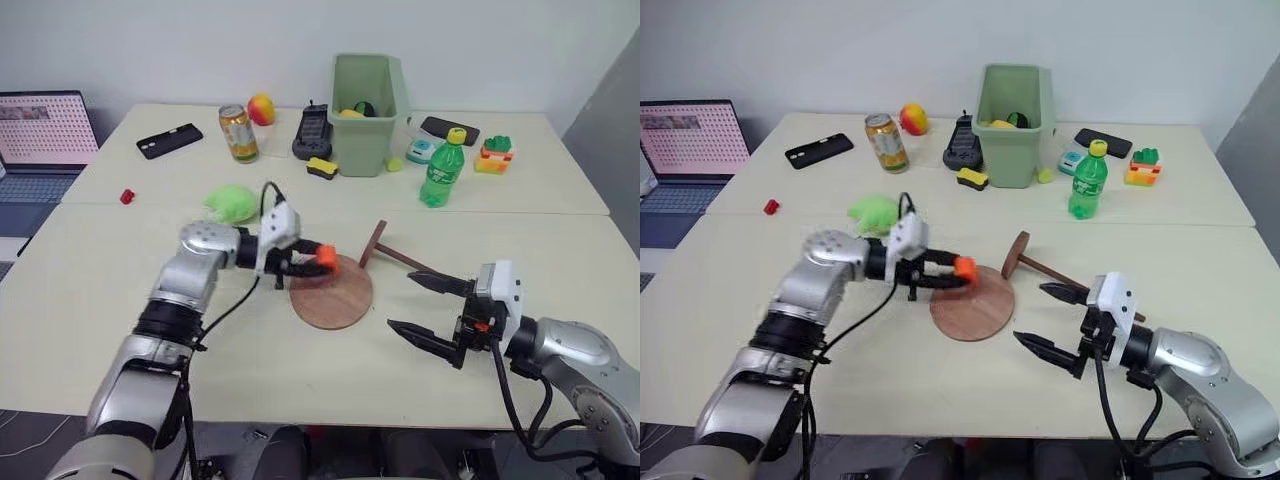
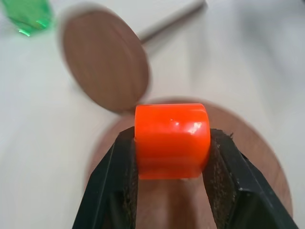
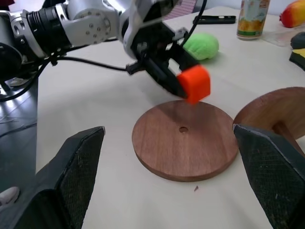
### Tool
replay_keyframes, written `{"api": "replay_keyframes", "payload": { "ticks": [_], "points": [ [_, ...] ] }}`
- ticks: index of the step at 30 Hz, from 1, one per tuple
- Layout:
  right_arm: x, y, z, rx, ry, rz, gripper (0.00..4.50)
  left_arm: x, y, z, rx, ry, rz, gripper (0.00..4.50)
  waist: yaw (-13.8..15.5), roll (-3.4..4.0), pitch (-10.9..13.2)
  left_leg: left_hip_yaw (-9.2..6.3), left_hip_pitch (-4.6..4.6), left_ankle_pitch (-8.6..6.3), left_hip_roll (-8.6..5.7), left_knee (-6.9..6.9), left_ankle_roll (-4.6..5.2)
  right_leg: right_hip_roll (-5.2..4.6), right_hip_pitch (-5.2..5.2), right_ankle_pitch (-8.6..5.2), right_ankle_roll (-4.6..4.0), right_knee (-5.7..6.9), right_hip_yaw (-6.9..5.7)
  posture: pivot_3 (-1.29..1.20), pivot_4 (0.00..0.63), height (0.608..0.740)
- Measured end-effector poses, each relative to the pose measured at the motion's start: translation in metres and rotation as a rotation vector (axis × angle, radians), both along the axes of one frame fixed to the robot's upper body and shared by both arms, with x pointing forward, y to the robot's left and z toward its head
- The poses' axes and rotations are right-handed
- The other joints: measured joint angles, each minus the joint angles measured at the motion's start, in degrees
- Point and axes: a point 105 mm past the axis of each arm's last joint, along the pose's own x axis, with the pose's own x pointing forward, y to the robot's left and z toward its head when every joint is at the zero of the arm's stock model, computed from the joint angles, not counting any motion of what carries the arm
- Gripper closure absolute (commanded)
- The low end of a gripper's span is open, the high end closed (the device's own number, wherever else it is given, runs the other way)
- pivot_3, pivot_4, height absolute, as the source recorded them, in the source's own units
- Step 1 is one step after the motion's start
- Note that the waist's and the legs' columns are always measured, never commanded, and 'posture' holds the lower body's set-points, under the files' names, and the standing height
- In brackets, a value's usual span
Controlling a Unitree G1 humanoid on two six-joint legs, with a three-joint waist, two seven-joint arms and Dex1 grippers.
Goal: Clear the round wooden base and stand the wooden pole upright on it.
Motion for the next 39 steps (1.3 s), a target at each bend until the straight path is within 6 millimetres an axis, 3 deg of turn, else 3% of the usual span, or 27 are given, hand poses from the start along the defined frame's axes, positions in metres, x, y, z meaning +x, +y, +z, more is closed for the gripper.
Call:
{"api": "replay_keyframes", "payload": {
  "ticks": [3,6,8,10,12,15,19,27,28,39],
  "points": [
    [0.003,0.01,0.013,0.021,-0.012,0.067,0.0,0.011,0.03,0.035,-0.135,-0.036,0.23,3.03,-0.2,0.0,0.0,-0.1,0.0,0.0,0.08,0.03,0.0,-0.02,0.01,0.0,0.0,0.02,-0.01,0.0,0.15,0.74],
    [0.007,0.015,0.022,0.036,-0.018,0.096,0.0,0.026,0.08,0.065,-0.266,-0.123,0.561,3.03,0.1,0.0,0.0,-0.13,-0.01,0.0,0.07,0.06,0.0,-0.12,0.01,0.0,0.0,0.0,-0.02,0.0,0.15,0.74],
    [0.009,0.019,0.023,0.047,-0.007,0.111,0.0,0.03,0.121,0.071,-0.277,-0.202,0.781,3.03,0.2,-0.01,0.0,-0.06,0.02,0.0,0.04,0.05,0.0,-0.27,0.0,0.0,0.0,-0.01,-0.01,0.0,0.15,0.74],
    [0.012,0.023,0.025,0.059,-0.004,0.124,0.0,0.031,0.183,0.061,-0.229,-0.268,1.064,3.03,0.0,-0.01,0.0,-0.04,0.06,-0.01,-0.01,0.03,0.01,-0.36,-0.03,0.0,0.0,0.0,0.0,0.0,0.15,0.74],
    [0.015,0.025,0.025,0.062,0.0,0.126,0.0,0.028,0.225,0.044,-0.207,-0.262,1.249,3.03,0.3,-0.01,0.0,-0.07,0.02,0.0,-0.02,0.04,0.0,-0.4,-0.05,0.0,0.0,0.0,-0.07,0.0,0.15,0.74],
    [0.018,0.029,0.029,0.06,-0.009,0.145,0.0,0.027,0.264,0.009,-0.204,-0.186,1.429,3.03,1.1,-0.07,0.0,-0.13,-0.11,0.0,-0.17,0.13,0.0,-0.44,-0.05,0.0,0.01,-0.01,-0.22,0.0,0.15,0.74],
    [0.018,0.031,0.032,0.055,-0.017,0.165,0.0,0.036,0.273,-0.019,-0.261,-0.058,1.517,3.03,2.3,-0.38,-0.1,-0.2,-0.53,-0.01,-0.29,0.56,0.01,-0.43,-0.08,0.02,0.04,-0.01,-0.51,0.0,0.15,0.74],
    [0.021,0.03,0.03,0.049,0.0,0.144,0.0,0.058,0.244,-0.041,-0.258,0.046,1.468,3.03,1.4,-0.46,-0.1,-0.23,-0.61,0.0,-0.33,0.56,0.0,-0.42,-0.21,0.03,0.05,0.06,-0.51,0.0,0.15,0.74],
    [0.021,0.03,0.03,0.048,0.001,0.141,0.0,0.059,0.241,-0.043,-0.243,0.052,1.463,2.31,1.1,-0.46,-0.1,-0.24,-0.61,0.0,-0.32,0.55,0.0,-0.42,-0.22,0.02,0.04,0.07,-0.51,0.0,0.15,0.74],
    [0.023,0.029,0.027,0.05,0.015,0.116,0.0,0.06,0.238,-0.05,-0.161,0.047,1.447,0.12,0.2,-0.46,-0.1,-0.31,-0.61,0.0,-0.28,0.51,0.0,-0.43,-0.27,0.03,0.04,0.11,-0.45,0.0,0.15,0.74]
  ]
}}
